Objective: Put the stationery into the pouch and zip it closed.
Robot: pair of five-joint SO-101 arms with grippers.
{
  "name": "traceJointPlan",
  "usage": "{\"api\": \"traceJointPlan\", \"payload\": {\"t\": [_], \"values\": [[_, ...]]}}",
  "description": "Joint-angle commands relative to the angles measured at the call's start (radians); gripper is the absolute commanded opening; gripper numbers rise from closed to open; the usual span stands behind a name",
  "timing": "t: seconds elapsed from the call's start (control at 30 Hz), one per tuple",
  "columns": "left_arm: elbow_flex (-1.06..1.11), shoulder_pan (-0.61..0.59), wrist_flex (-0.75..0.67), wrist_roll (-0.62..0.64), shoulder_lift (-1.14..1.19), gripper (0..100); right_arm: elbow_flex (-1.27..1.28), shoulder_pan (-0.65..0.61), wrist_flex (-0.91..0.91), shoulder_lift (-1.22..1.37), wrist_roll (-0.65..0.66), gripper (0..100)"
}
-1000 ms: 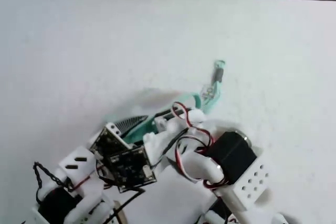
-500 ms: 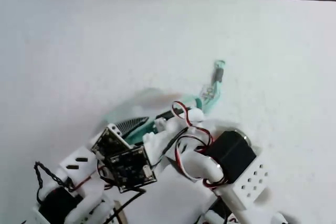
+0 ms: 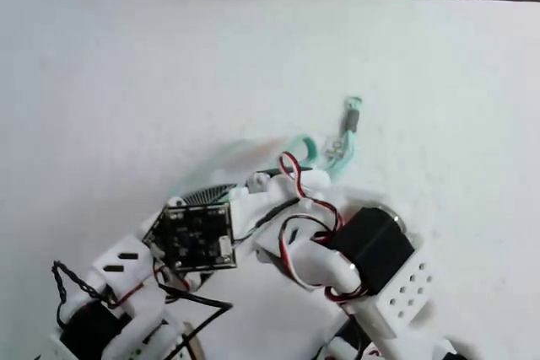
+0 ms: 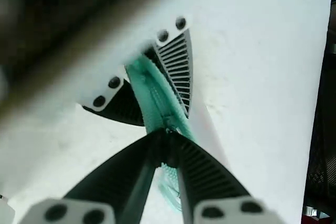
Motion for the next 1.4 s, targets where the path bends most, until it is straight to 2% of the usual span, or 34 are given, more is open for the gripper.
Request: {"api": "traceJointPlan", "payload": {"t": [0.0, 0.1, 0.2, 0.33, 0.5, 0.63, 0.73, 0.83, 0.97, 1.17, 1.37], "values": [[-0.038, -0.005, -0.018, -0.008, -0.010, 2, -0.014, 0.010, 0.022, -0.038, -0.002, 1.7], [-0.038, -0.005, -0.020, -0.008, -0.010, 2, 0.003, 0.016, 0.035, -0.073, 0.071, 1.7], [-0.038, -0.005, -0.018, -0.008, -0.010, 2, 0.051, 0.033, 0.033, -0.068, 0.086, 4.3], [-0.038, -0.005, -0.017, -0.008, -0.010, 2, 0.140, 0.050, 0.031, -0.035, 0.087, 21.4], [-0.038, -0.005, -0.017, -0.008, -0.010, 2, 0.115, 0.107, 0.007, -0.016, 0.115, 16.1], [-0.037, -0.005, -0.020, -0.008, -0.010, 2, -0.037, 0.151, 0.012, -0.065, 0.101, 15.6], [-0.037, -0.005, -0.021, -0.008, -0.010, 2, -0.175, 0.173, -0.013, -0.117, 0.009, 15.5], [-0.018, -0.005, -0.032, -0.008, -0.010, 2, -0.198, 0.176, -0.079, -0.137, -0.167, 13.9], [0.000, -0.005, -0.054, -0.008, -0.010, 2, -0.193, 0.237, -0.087, -0.111, -0.399, 1.5], [0.002, -0.005, -0.054, -0.008, -0.010, 2, -0.201, 0.277, -0.021, 0.038, -0.671, 11.1], [0.003, -0.005, -0.054, -0.008, -0.010, 2, -0.242, 0.274, 0.033, 0.139, -0.772, 11.9]]}}
